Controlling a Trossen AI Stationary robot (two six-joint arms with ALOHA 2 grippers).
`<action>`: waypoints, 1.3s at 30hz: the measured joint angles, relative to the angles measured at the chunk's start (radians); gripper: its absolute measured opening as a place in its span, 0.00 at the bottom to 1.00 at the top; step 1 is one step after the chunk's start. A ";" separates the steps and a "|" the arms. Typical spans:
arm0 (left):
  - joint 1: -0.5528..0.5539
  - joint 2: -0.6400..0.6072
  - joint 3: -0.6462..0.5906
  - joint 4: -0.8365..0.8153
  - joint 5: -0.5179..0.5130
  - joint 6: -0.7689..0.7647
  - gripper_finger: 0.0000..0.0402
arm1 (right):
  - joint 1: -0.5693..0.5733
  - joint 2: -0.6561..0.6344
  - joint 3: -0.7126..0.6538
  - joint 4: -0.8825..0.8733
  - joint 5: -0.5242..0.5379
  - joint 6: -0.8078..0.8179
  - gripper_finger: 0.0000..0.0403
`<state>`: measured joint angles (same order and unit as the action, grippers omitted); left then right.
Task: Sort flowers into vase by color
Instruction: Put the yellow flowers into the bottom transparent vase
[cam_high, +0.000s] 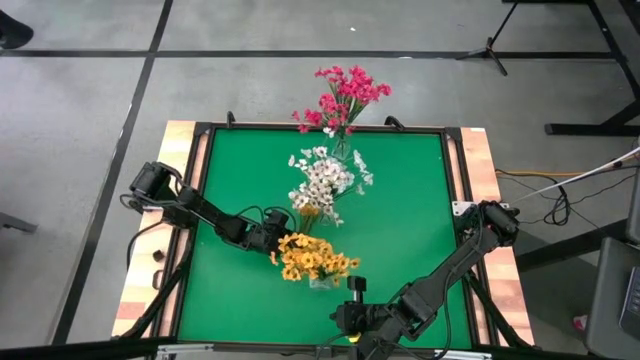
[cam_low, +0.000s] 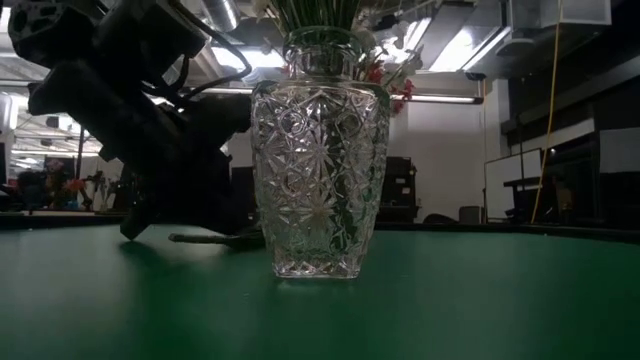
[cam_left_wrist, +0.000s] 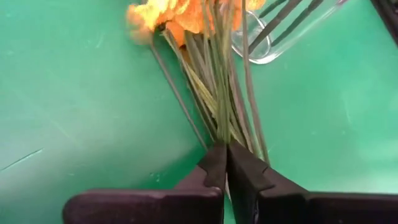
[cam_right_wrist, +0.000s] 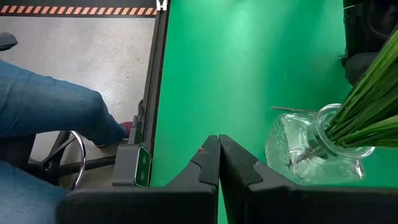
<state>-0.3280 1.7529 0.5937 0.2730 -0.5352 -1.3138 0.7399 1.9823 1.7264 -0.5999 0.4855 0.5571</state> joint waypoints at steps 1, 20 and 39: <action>-0.003 0.000 0.000 -0.008 -0.001 -0.008 0.01 | 0.000 0.000 0.000 0.000 0.000 0.000 0.01; -0.056 -0.178 -0.010 -0.339 -0.058 -0.105 0.00 | 0.000 0.000 0.000 -0.001 0.000 -0.005 0.01; -0.135 -0.714 -0.005 -0.843 -0.130 -0.152 0.00 | 0.000 0.000 0.000 0.001 0.013 -0.019 0.01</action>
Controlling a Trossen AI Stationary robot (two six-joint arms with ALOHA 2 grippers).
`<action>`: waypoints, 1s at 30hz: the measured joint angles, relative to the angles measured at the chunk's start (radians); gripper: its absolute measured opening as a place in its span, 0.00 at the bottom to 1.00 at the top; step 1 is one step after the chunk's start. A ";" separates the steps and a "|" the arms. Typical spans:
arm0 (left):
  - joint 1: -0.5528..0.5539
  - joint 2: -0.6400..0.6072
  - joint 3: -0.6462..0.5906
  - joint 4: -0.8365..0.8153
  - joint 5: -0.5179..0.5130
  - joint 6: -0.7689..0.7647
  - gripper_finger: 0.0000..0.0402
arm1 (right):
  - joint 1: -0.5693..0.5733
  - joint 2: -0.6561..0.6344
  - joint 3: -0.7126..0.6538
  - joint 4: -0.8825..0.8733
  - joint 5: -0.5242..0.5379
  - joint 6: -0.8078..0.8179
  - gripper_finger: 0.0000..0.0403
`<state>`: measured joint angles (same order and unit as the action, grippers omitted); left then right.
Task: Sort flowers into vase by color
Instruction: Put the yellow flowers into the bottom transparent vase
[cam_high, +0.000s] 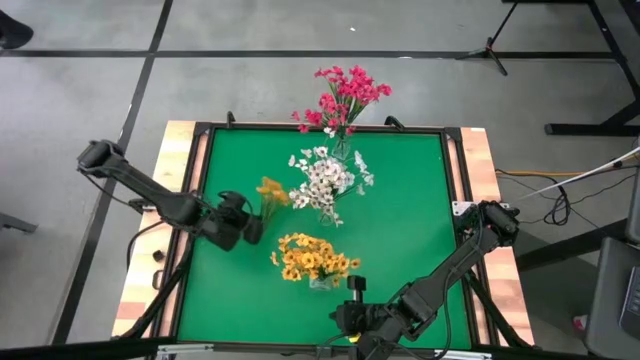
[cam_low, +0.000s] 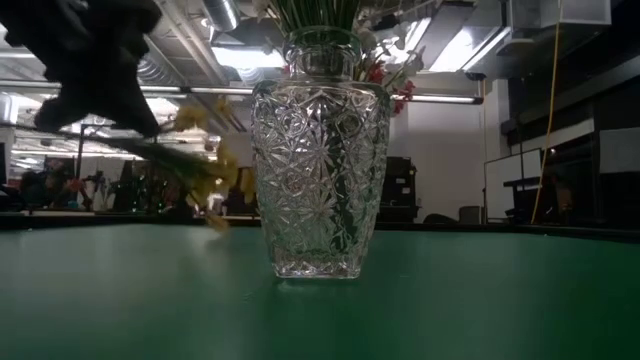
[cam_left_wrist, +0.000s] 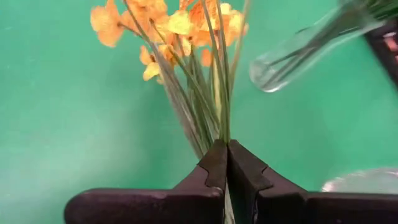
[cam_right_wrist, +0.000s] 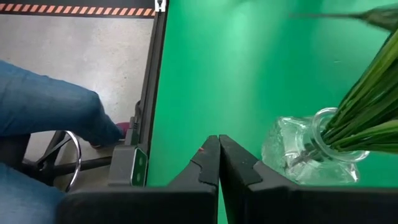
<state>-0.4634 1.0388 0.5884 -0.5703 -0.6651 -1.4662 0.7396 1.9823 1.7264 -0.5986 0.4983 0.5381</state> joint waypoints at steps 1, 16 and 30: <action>-0.005 -0.027 0.000 -0.012 0.000 0.001 0.00 | 0.000 0.000 0.000 0.002 -0.005 0.000 0.01; -0.018 -0.391 0.002 -0.083 -0.172 0.093 0.00 | 0.000 0.000 0.000 0.007 0.080 -0.003 0.01; -0.018 -0.599 0.003 0.490 -0.275 0.704 0.00 | 0.000 0.000 0.000 0.016 0.173 -0.023 0.01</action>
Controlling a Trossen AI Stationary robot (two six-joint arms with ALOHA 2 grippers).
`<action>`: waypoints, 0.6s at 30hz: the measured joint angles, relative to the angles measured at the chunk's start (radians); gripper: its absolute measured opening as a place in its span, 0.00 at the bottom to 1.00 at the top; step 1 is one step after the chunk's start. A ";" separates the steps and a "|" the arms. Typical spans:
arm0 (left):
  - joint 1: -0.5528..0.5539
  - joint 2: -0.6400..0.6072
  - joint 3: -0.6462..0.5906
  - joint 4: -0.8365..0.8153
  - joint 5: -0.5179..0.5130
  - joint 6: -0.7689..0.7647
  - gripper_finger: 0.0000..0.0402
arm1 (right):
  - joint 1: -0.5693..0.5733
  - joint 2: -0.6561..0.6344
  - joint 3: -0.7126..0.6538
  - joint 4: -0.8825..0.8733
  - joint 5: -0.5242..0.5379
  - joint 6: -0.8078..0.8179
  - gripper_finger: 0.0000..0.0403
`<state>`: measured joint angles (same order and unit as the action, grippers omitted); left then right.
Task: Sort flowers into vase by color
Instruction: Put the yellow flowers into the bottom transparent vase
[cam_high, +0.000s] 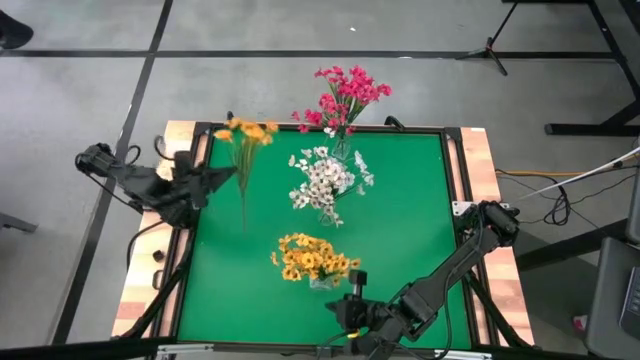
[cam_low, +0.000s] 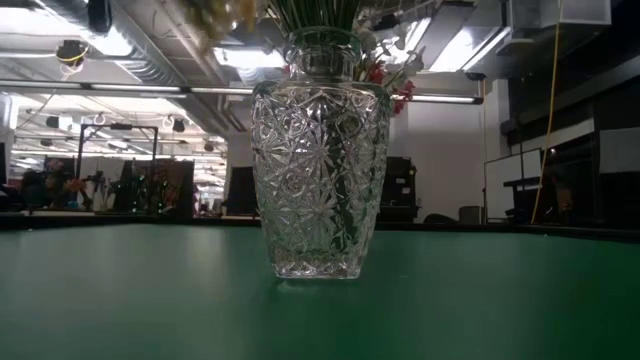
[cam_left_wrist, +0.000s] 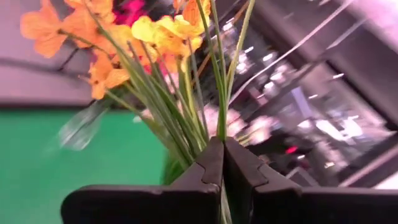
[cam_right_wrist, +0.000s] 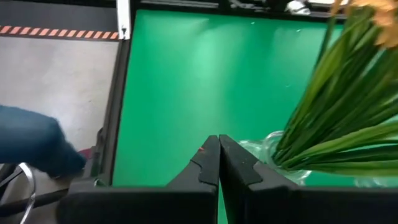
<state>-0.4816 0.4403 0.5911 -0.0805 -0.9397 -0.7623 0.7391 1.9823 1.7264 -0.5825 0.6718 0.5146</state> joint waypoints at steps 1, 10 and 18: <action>0.000 -0.002 0.000 0.061 0.011 0.058 0.00 | 0.000 0.000 0.000 0.000 0.014 0.000 0.01; -0.041 0.038 0.001 0.445 0.158 0.401 0.00 | 0.000 -0.058 0.000 0.057 0.010 -0.115 0.01; -0.076 0.145 0.001 0.518 0.317 0.530 0.00 | 0.001 -0.133 0.002 0.207 0.007 -0.381 0.01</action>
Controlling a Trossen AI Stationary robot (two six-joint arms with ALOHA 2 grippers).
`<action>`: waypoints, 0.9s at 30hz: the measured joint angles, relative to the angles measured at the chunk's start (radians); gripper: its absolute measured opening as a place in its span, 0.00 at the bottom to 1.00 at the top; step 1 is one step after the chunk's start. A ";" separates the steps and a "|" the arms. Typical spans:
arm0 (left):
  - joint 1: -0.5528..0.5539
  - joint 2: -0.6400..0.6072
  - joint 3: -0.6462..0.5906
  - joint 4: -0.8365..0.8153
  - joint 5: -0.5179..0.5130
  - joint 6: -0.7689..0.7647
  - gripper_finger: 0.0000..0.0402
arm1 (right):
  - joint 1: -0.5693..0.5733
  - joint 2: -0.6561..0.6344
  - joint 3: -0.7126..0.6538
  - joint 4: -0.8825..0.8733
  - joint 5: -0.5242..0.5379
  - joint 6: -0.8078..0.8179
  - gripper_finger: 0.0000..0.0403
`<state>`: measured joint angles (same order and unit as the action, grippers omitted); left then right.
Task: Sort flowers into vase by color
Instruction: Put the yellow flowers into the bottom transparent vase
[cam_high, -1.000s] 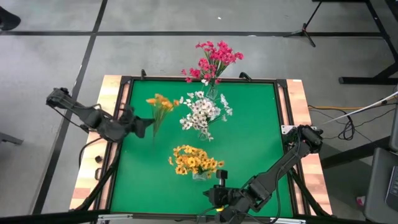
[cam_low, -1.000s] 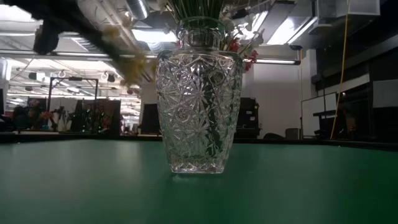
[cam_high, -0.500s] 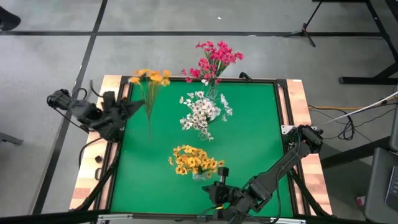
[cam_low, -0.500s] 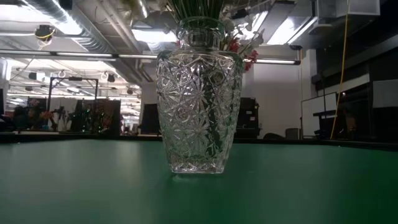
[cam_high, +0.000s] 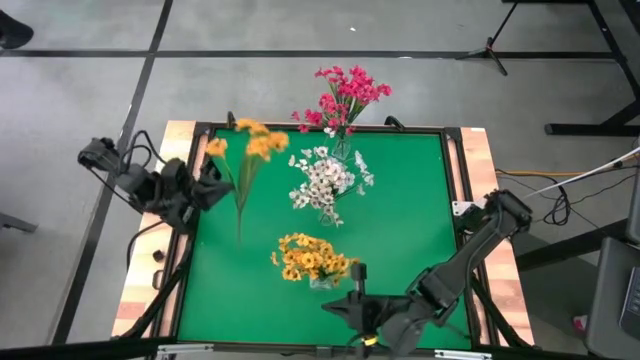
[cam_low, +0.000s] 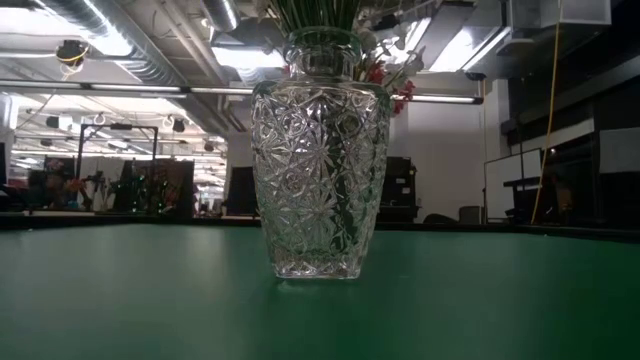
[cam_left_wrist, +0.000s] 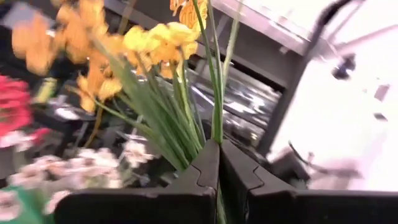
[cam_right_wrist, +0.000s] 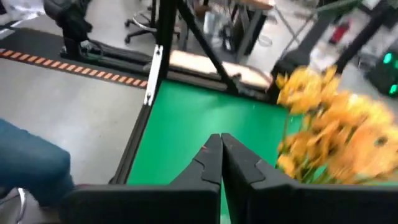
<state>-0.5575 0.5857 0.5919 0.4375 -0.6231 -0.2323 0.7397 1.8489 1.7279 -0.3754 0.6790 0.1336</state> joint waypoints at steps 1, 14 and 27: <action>-0.005 0.018 0.000 0.019 0.022 0.020 0.00 | -0.001 -0.009 0.000 0.010 -0.001 -0.023 0.01; -0.068 0.221 0.000 0.468 0.181 0.317 0.00 | -0.110 -0.119 0.000 0.136 0.020 -0.028 0.07; -0.068 0.402 0.059 0.530 0.216 0.432 0.00 | -0.322 -0.114 0.000 0.209 -0.263 0.068 0.50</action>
<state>-0.6254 0.9874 0.6504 0.9671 -0.4075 0.1997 0.4180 1.7344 1.7275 -0.1667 0.4161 0.2016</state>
